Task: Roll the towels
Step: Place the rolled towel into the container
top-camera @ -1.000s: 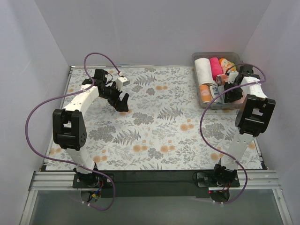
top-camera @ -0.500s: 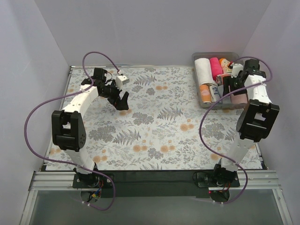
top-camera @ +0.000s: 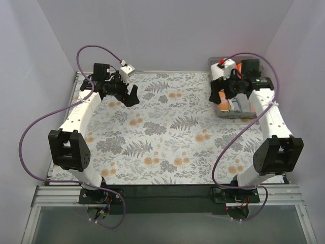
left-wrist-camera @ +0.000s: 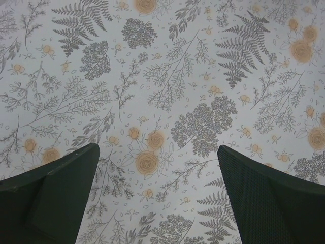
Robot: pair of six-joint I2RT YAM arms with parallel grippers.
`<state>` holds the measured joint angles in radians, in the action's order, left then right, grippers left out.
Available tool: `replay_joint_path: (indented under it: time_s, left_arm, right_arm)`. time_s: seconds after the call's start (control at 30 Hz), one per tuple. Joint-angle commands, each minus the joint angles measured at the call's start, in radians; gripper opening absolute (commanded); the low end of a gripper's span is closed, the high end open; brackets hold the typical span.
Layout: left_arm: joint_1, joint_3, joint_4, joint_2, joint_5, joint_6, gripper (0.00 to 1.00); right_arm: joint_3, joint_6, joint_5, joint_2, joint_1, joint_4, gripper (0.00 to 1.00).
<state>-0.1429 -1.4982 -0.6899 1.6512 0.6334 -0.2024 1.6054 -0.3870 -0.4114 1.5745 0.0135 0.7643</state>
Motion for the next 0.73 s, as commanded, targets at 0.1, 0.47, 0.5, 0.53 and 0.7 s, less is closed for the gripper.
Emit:
replay_joint_path:
  time_s: [0.1,0.47,0.5,0.53,0.7]
  left_arm:
    - [0.028,0.013,-0.076,0.018,-0.024,0.012,0.98]
    - [0.028,0.282,-0.002,-0.136,-0.129,0.060,0.98]
    - [0.028,0.300,0.009,-0.146,-0.129,0.055,0.98]
    - [0.028,0.308,0.015,-0.160,-0.132,0.052,0.98]
    - [0.028,0.294,0.020,-0.172,-0.133,0.034,0.98]
  right_arm:
    - [-0.238,0.072,-0.017,-0.048,-0.252,-0.097,0.98]
    - [-0.484,0.137,0.143,-0.134,-0.477,-0.247,0.98]
    - [-0.483,0.134,0.144,-0.139,-0.477,-0.247,0.98]
    - [-0.484,0.134,0.152,-0.149,-0.478,-0.252,0.98]
    - [-0.473,0.114,0.186,-0.176,-0.478,-0.273,0.98]
